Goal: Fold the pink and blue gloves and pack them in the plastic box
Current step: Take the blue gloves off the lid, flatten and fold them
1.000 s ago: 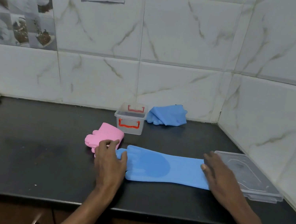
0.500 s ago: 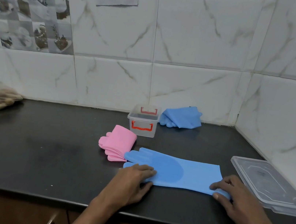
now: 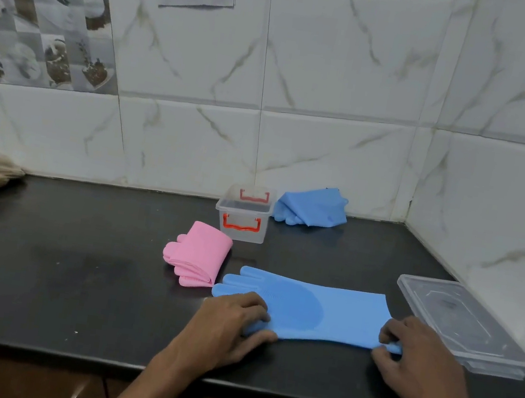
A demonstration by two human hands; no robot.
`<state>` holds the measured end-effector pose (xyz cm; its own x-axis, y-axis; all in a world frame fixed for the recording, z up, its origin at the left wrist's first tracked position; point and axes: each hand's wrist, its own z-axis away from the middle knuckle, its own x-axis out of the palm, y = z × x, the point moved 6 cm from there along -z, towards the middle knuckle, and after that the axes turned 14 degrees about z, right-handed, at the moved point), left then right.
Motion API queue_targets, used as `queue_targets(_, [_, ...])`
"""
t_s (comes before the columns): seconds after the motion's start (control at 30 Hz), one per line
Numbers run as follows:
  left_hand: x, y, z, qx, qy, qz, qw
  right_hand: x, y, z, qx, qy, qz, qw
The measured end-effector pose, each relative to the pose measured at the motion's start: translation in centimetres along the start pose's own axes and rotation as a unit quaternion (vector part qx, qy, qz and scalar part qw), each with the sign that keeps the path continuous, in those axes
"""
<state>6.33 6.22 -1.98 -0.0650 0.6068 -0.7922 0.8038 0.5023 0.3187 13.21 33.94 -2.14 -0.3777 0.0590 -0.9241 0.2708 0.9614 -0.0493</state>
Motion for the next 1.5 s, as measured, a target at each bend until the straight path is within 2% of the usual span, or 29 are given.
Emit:
queue_targets(0.07, [-0.7,-0.4,-0.5,-0.020,0.064,0.062,0.996,-0.2,0.2,0.2,0.022,0.039,-0.013,0.999])
queue_targets(0.1, [-0.8,-0.9,-1.2,-0.040,0.067,0.079,0.994,-0.4,0.1,0.2,0.024,0.066,-0.011,0.997])
queue_targets(0.17, [0.1,-1.8,-3.0,-0.056,-0.009,0.038,0.998,-0.8,-0.5,0.2,-0.021,0.113,0.012,0.993])
queue_targets(0.23, [1.1,-2.7,-4.6,-0.062,-0.095,0.008,0.994,-0.5,-1.1,-0.2,-0.068,0.072,0.056,0.994])
queue_targets(0.3, [1.4,-3.5,-5.8,-0.078,-0.127,0.028,0.988,0.0,-1.0,-1.5,-0.072,-0.017,0.083,0.994])
queue_targets(0.37, [1.6,-4.2,-6.4,-0.080,-0.123,0.049,0.988,-0.3,-1.2,-3.9,-0.066,-0.059,0.063,0.994])
queue_targets(0.43, [1.6,-5.0,-6.4,-0.088,-0.108,0.081,0.987,-0.6,-2.0,-7.5,-0.059,-0.059,-0.025,0.996])
queue_targets(0.5, [1.8,-5.7,-6.0,-0.099,-0.103,0.120,0.982,-0.2,-3.8,-12.2,-0.081,-0.044,-0.062,0.994])
queue_targets(0.57, [2.0,-5.9,-5.7,-0.100,-0.107,0.142,0.979,1.4,-6.3,-16.8,-0.108,-0.073,-0.069,0.989])
queue_targets(0.73, [2.0,-6.0,-5.6,-0.081,-0.086,0.143,0.983,6.6,-11.7,-23.9,-0.163,-0.151,-0.012,0.975])
queue_targets(0.87, [2.4,-6.5,-5.6,-0.073,-0.079,0.140,0.984,10.3,-13.1,-25.8,-0.140,-0.181,0.117,0.966])
queue_targets(1.0, [2.6,-6.8,-5.8,-0.072,-0.078,0.151,0.983,10.6,-13.0,-27.5,-0.090,-0.173,0.122,0.973])
queue_targets(1.07, [2.5,-6.7,-5.8,-0.067,-0.076,0.150,0.984,10.2,-12.6,-27.9,-0.075,-0.147,0.041,0.985])
queue_targets(1.13, [2.4,-6.5,-5.9,-0.064,-0.074,0.148,0.984,8.6,-11.9,-28.0,-0.061,-0.071,-0.084,0.992])
queue_targets(1.23, [2.5,-6.4,-5.8,-0.066,-0.079,0.147,0.984,4.3,-10.0,-27.5,-0.032,0.080,-0.196,0.977])
queue_targets(1.3, [2.3,-6.3,-5.8,-0.070,-0.078,0.145,0.984,1.2,-9.0,-26.8,-0.021,0.139,-0.244,0.959])
queue_targets(1.37, [2.1,-6.1,-5.8,-0.073,-0.066,0.142,0.985,-1.5,-8.5,-26.2,-0.033,0.159,-0.252,0.954])
queue_targets(1.5, [1.1,-5.5,-5.7,-0.076,-0.009,0.156,0.985,-5.6,-8.3,-24.5,-0.070,0.126,-0.234,0.961])
